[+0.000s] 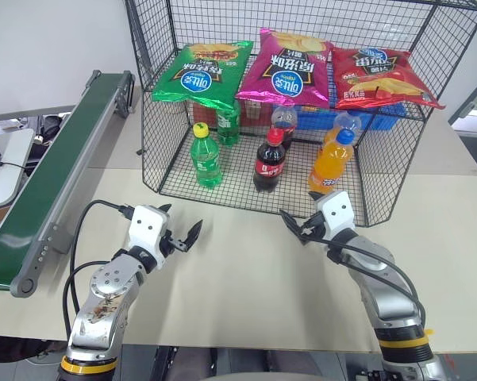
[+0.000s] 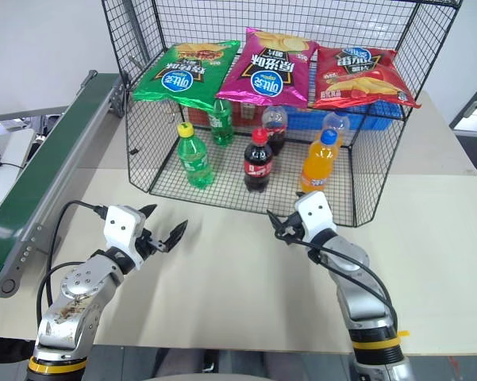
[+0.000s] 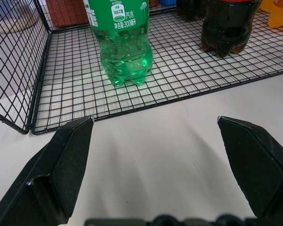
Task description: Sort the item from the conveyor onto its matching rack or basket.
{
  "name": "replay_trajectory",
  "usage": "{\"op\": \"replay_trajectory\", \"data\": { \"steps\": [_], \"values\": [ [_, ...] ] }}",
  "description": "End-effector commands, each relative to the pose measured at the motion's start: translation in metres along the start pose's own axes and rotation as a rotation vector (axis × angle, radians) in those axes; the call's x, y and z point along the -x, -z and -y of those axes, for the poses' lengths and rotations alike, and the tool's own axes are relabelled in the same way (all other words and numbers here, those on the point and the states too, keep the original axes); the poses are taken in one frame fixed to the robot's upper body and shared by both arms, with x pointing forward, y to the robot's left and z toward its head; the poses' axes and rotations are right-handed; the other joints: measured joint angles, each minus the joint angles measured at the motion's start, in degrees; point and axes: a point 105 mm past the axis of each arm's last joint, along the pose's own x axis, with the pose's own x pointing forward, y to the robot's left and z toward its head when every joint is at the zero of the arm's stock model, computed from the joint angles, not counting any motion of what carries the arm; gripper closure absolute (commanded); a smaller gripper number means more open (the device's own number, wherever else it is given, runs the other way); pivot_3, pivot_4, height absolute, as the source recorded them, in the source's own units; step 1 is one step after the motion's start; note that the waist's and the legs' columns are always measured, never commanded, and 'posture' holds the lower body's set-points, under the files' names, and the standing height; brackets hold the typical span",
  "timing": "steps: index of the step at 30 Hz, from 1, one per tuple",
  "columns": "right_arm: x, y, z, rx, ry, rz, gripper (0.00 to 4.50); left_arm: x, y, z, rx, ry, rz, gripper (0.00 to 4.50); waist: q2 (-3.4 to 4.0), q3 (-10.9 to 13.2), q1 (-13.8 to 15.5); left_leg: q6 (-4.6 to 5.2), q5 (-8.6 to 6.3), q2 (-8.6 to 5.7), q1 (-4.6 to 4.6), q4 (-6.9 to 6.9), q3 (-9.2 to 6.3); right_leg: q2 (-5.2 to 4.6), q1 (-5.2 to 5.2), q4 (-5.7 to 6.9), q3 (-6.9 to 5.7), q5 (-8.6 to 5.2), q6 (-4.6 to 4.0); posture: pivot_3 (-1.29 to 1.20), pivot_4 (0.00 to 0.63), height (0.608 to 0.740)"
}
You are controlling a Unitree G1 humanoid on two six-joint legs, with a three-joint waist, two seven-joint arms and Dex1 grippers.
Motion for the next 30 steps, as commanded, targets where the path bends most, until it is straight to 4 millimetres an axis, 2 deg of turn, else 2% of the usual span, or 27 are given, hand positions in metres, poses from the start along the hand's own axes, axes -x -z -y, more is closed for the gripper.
{"op": "replay_trajectory", "data": {
  "steps": [1,4,6,9,11,14,19,30],
  "values": [
    [0.008,-0.024,0.005,0.014,-0.022,0.073,0.0,0.004,-0.017,-0.004,-0.031,0.015,0.051,0.02,0.0,0.0,0.0,0.0,0.0,0.0,0.0,0.0,0.0,0.0,0.0,0.0,0.0,0.0,0.0,0.0,0.15,0.74],
    [0.026,-0.052,0.005,0.006,-0.098,0.141,0.0,0.008,-0.034,-0.012,-0.056,-0.01,0.099,0.02,0.01,0.03,0.1,0.0,0.0,0.0,-0.04,-0.01,-0.02,0.0,-0.02,0.0,-0.01,0.0,0.0,0.0,0.15,0.74],
    [0.033,-0.063,0.003,0.011,-0.136,0.163,0.0,0.009,-0.044,-0.015,-0.081,-0.032,0.13,0.02,-0.01,0.03,0.12,0.0,0.0,0.0,-0.07,0.01,-0.04,-0.02,-0.01,-0.03,-0.02,0.0,0.0,0.0,0.15,0.74],
    [0.044,-0.076,0.003,0.013,-0.156,0.199,0.0,0.01,-0.052,-0.009,-0.003,0.064,0.134,0.02,-0.01,0.02,0.02,0.0,0.0,0.01,-0.04,0.01,-0.05,0.0,0.03,-0.06,-0.03,0.0,0.0,0.0,0.15,0.74],
    [0.05,-0.078,0.002,0.024,-0.17,0.204,0.0,0.013,-0.063,-0.006,0.052,0.119,0.181,0.02,-0.02,0.03,-0.01,0.0,0.0,0.02,-0.03,0.0,-0.04,0.02,0.03,-0.05,-0.03,-0.01,0.01,0.0,0.15,0.74],
    [0.057,-0.079,0.003,0.019,-0.146,0.213,0.0,0.017,-0.071,-0.006,0.037,0.14,0.215,0.02,-0.03,0.04,-0.01,0.0,0.0,0.02,-0.04,0.01,-0.04,0.03,0.02,-0.07,-0.04,-0.01,0.01,0.0,0.15,0.74],
    [0.055,-0.081,0.005,0.011,-0.107,0.226,0.0,0.018,-0.065,-0.001,0.04,0.138,0.204,0.02,-0.03,0.04,-0.05,0.0,0.0,0.02,0.01,0.01,0.0,0.04,0.03,-0.07,0.0,-0.01,0.01,0.0,0.15,0.74],
    [0.056,-0.073,0.009,0.011,-0.098,0.212,0.0,0.015,-0.069,-0.001,0.024,0.127,0.215,0.02,-0.04,0.04,0.06,0.0,0.0,0.0,-0.01,0.02,-0.01,0.04,0.03,-0.1,0.0,-0.01,0.01,0.0,0.15,0.74]
  ]
}}
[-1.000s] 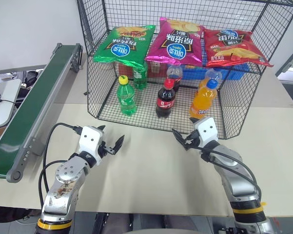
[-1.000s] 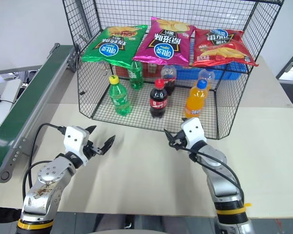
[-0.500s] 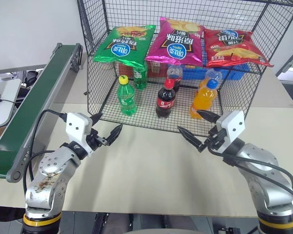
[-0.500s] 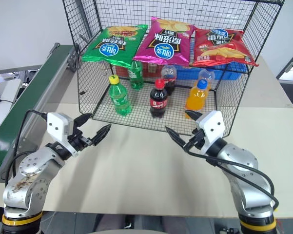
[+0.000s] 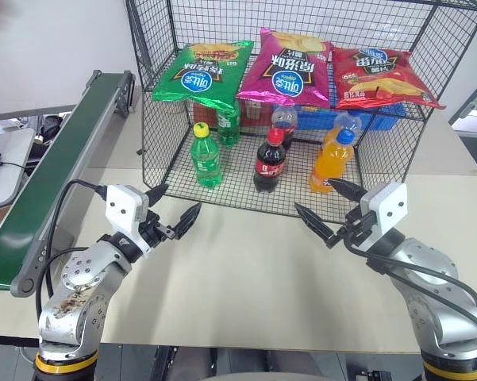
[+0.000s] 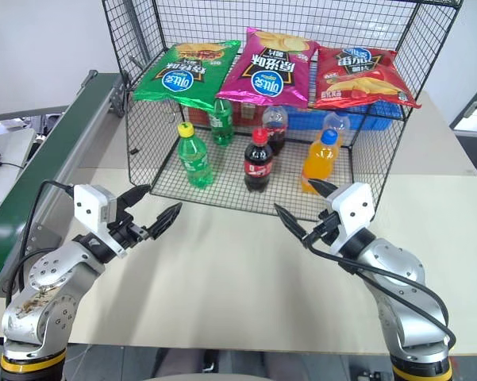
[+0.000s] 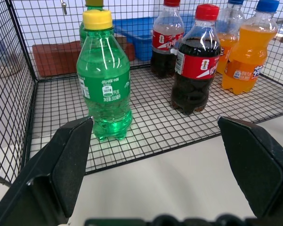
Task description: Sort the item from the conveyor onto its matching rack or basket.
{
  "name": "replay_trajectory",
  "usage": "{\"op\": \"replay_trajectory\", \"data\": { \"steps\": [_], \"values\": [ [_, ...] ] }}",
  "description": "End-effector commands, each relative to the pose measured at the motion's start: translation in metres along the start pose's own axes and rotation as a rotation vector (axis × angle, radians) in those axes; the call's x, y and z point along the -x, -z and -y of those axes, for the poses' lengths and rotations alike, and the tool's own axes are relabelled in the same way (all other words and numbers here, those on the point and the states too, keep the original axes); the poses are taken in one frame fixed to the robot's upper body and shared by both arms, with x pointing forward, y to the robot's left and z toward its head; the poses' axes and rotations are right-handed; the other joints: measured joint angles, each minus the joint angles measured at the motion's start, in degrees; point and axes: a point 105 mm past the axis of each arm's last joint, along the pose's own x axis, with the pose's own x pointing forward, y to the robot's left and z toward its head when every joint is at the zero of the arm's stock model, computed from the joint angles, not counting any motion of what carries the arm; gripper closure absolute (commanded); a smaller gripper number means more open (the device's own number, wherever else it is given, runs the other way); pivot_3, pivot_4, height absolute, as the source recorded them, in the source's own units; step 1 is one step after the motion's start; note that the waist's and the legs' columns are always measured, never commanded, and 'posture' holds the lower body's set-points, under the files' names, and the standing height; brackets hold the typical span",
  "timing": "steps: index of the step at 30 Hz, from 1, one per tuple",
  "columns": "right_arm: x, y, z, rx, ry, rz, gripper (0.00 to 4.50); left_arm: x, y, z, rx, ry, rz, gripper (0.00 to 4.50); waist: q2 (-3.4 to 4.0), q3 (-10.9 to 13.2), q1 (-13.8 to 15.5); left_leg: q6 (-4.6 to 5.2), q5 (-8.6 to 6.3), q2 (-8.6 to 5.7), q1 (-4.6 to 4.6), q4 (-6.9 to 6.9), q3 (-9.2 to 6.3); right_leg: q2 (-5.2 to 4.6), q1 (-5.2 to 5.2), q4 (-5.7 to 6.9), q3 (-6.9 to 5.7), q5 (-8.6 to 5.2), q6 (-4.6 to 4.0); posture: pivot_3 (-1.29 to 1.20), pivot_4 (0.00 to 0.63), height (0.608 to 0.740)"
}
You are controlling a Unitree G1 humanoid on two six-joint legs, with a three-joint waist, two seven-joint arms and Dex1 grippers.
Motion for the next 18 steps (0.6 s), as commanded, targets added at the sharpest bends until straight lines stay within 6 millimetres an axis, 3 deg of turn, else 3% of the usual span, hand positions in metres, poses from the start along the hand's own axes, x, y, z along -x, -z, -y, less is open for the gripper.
{"op": "replay_trajectory", "data": {
  "steps": [1,18],
  "values": [
    [0.0017,-0.0088,0.0026,0.034,0.007,0.039,0.0,-0.0007,-0.0157,0.0038,-0.059,0.014,0.055,0.02,0.0,0.0,0.01,0.0,0.0,0.0,0.0,0.0,0.0,0.0,0.0,0.0,0.0,0.0,0.0,0.0,0.15,0.74],
    [-0.0001,-0.008,0.0,0.034,-0.011,0.034,0.0,-0.0043,-0.0122,0.0093,-0.093,0.039,0.052,0.02,0.0,0.0,0.02,0.0,0.0,0.0,-0.01,0.0,0.01,0.0,0.0,-0.01,0.01,0.0,0.0,0.0,0.15,0.74]
  ]
}}
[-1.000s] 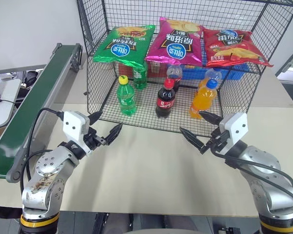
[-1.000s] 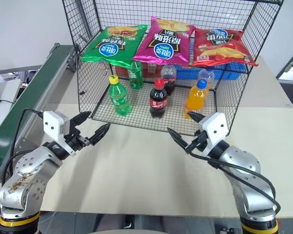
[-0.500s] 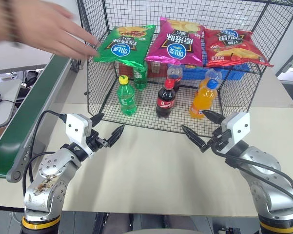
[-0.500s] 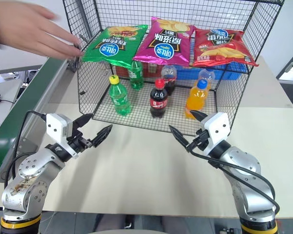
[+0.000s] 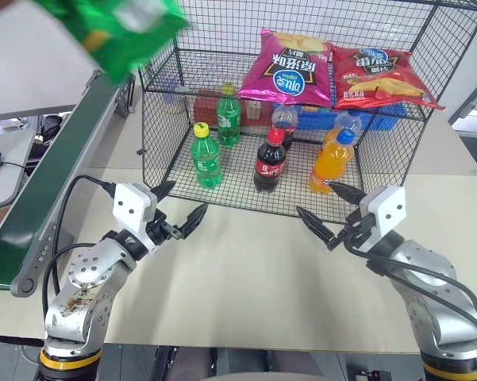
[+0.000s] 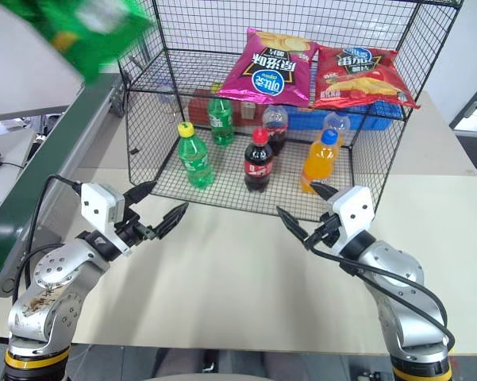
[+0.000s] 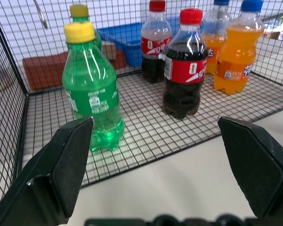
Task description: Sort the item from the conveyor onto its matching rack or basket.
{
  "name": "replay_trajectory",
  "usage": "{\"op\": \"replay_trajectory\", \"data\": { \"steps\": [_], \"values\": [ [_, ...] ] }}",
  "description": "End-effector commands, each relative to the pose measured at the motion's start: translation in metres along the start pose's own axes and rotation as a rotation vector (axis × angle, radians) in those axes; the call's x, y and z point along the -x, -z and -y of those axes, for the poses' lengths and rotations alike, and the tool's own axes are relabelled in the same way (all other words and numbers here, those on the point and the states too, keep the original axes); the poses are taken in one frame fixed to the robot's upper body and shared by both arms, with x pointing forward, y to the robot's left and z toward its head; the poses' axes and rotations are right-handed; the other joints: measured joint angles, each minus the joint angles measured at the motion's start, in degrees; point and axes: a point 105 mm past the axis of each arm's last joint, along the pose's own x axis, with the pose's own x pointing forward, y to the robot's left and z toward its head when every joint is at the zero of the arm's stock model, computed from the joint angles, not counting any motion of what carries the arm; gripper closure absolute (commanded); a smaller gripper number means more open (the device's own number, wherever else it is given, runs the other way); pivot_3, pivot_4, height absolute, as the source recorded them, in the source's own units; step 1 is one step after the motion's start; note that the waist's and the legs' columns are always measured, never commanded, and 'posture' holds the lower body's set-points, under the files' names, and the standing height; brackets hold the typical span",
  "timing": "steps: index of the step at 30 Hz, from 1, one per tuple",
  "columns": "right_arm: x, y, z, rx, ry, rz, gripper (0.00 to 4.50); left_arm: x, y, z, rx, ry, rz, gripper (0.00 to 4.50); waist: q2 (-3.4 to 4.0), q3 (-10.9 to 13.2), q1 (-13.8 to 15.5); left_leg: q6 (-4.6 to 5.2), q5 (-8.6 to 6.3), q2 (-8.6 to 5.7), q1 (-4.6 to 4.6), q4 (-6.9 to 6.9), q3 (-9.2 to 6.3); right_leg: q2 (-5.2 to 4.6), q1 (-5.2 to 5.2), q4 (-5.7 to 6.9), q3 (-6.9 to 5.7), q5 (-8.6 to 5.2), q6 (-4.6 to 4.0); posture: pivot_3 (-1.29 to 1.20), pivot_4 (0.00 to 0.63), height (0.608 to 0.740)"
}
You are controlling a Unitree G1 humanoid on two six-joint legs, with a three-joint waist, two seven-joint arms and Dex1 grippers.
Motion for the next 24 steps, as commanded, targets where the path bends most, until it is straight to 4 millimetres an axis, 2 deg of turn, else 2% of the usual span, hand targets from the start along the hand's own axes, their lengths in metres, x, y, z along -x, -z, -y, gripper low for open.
{"op": "replay_trajectory", "data": {
  "steps": [1,4,12,20,24],
  "values": [
    [-0.002,-0.015,-0.002,0.039,-0.025,0.052,0.0,0.002,-0.007,0.003,-0.032,-0.002,0.022,0.02,0.0,0.0,-0.01,0.0,0.0,0.0,0.0,0.0,0.0,0.0,0.0,0.0,0.0,0.0,0.0,0.0,0.15,0.74],
    [-0.005,-0.017,-0.005,0.034,-0.057,0.055,0.0,0.007,-0.005,0.005,-0.028,-0.02,0.012,0.02,0.0,0.0,-0.12,0.0,0.0,0.01,0.01,0.0,0.01,0.0,0.0,0.0,0.01,0.0,0.0,0.0,0.15,0.74],
    [-0.017,-0.02,-0.014,0.053,-0.123,0.065,0.0,0.019,-0.001,-0.007,-0.085,-0.092,-0.011,0.02,0.0,0.0,0.0,0.0,0.0,0.0,0.0,0.0,-0.01,-0.01,0.0,-0.01,0.0,0.0,0.0,0.0,0.15,0.74],
    [-0.02,-0.019,-0.012,0.056,-0.146,0.06,0.0,0.026,0.003,-0.008,-0.071,-0.12,-0.022,0.02,0.0,0.0,0.02,0.0,0.0,0.0,0.01,-0.01,0.0,-0.03,0.01,-0.01,0.0,0.0,0.0,0.0,0.15,0.74],
    [-0.022,-0.022,-0.011,0.03,-0.161,0.059,0.0,0.033,0.007,-0.022,-0.024,-0.2,-0.03,0.02,0.0,0.0,-0.04,0.0,0.0,0.01,0.0,0.0,-0.01,-0.02,0.01,-0.01,-0.01,0.0,0.0,0.0,0.15,0.74]
  ]
}}
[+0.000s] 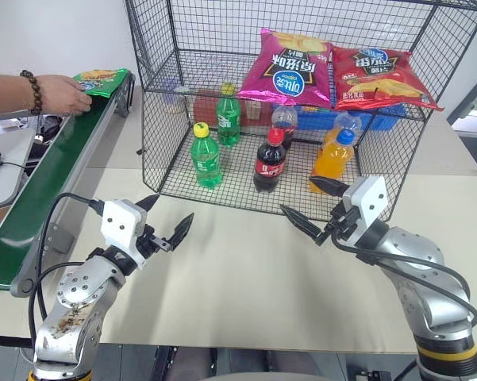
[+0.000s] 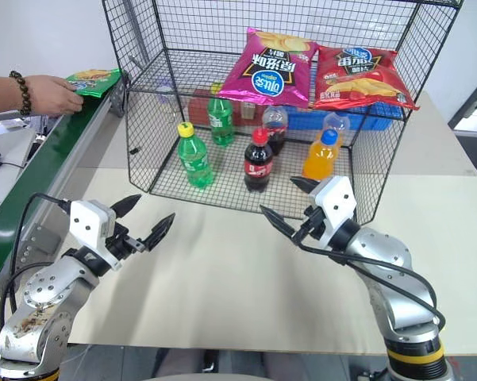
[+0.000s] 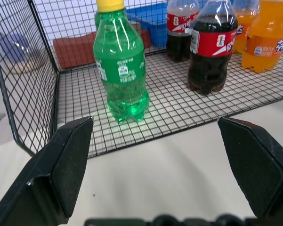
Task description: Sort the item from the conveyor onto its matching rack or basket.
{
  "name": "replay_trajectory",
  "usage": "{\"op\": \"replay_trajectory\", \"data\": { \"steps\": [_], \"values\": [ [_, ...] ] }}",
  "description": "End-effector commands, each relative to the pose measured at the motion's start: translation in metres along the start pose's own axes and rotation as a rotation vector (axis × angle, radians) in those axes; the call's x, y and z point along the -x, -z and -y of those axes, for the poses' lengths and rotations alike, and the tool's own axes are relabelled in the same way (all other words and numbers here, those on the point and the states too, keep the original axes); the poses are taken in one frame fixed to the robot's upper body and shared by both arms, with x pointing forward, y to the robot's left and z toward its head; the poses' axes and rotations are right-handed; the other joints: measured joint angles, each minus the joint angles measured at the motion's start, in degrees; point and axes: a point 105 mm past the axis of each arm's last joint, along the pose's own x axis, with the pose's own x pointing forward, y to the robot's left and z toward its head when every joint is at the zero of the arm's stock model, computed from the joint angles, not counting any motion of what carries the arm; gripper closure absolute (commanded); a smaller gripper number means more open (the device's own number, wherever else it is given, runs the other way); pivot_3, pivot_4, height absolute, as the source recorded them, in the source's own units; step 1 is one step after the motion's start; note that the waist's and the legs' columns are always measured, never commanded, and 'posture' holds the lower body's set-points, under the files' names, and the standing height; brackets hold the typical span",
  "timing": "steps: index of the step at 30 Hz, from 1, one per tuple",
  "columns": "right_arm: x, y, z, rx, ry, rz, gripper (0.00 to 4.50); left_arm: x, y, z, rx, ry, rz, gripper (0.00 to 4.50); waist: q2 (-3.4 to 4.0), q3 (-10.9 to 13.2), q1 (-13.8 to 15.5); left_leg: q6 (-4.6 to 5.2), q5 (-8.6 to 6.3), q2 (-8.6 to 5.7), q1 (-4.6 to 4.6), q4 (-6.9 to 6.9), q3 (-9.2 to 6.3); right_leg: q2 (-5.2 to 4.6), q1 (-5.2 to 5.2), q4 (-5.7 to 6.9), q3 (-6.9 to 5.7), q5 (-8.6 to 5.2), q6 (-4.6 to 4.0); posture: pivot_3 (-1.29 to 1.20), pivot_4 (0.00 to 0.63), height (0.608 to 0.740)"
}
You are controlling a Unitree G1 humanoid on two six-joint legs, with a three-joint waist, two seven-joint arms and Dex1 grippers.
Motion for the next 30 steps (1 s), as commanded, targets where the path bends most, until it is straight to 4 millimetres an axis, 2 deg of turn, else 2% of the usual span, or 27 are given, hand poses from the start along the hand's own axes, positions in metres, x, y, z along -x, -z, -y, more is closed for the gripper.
{"op": "replay_trajectory", "data": {
  "steps": [1,5,10,13,17,21,24,27,30],
  "values": [
    [-0.004,-0.016,0.0,0.019,-0.042,0.039,0.0,0.007,-0.012,-0.016,0.008,-0.087,0.048,0.02,0.0,0.0,-0.08,0.0,0.0,0.0,0.0,0.0,0.01,-0.01,0.0,0.0,0.0,0.0,0.0,0.0,0.15,0.74],
    [-0.017,-0.022,-0.005,0.059,-0.158,0.008,0.0,0.014,-0.017,-0.026,0.022,-0.14,0.075,0.02,-0.01,0.01,-0.17,0.0,0.0,0.01,0.04,0.0,0.03,0.01,0.0,0.01,0.0,0.0,0.0,0.0,0.15,0.74],
    [-0.042,-0.052,-0.017,0.021,-0.357,0.05,0.0,0.026,-0.024,-0.045,0.052,-0.259,0.108,0.02,-0.06,0.04,-0.1,0.0,0.0,0.04,0.05,0.01,0.01,0.02,-0.01,0.04,-0.01,0.0,-0.01,0.0,0.15,0.74],
    [-0.064,-0.081,-0.035,-0.013,-0.509,0.119,0.0,0.041,-0.031,-0.076,0.107,-0.436,0.172,0.02,-0.12,0.08,-0.3,0.01,0.0,0.05,0.06,0.01,-0.01,0.01,-0.01,0.06,-0.05,0.01,-0.01,0.0,0.15,0.74],
    [-0.078,-0.099,-0.041,-0.019,-0.561,0.169,0.0,0.055,-0.038,-0.094,0.191,-0.573,0.24,0.02,-0.18,0.07,0.12,0.01,0.0,0.14,0.06,0.01,-0.14,-0.04,-0.03,0.14,-0.17,0.01,-0.02,0.0,0.15,0.74],
    [-0.081,-0.116,-0.049,-0.016,-0.642,0.226,0.0,0.07,-0.034,-0.115,0.392,-0.695,0.312,0.02,-0.23,0.07,0.63,0.02,-0.02,0.1,-0.02,0.04,-0.18,-0.32,-0.04,0.17,-0.24,0.02,-0.03,0.0,0.15,0.74],
    [-0.084,-0.134,-0.053,-0.002,-0.686,0.282,0.0,0.083,-0.022,-0.141,0.554,-0.81,0.313,0.02,-0.26,0.07,0.34,0.02,-0.02,0.1,0.01,0.05,-0.18,-0.34,-0.06,0.23,-0.26,0.02,-0.03,0.0,0.15,0.74],
    [-0.087,-0.144,-0.057,0.016,-0.704,0.308,0.0,0.09,-0.015,-0.158,0.707,-0.844,0.323,0.02,-0.32,0.07,-0.15,0.02,-0.02,0.15,0.1,0.05,-0.18,-0.28,-0.13,0.44,-0.31,0.02,-0.03,0.0,0.15,0.74],
    [-0.089,-0.147,-0.058,0.021,-0.704,0.317,0.0,0.091,-0.019,-0.165,0.827,-0.811,0.369,0.02,-0.36,0.07,-0.08,0.01,-0.03,0.22,0.11,0.03,-0.26,-0.2,-0.18,0.53,-0.41,0.02,-0.03,0.0,0.15,0.74]
  ]
}}
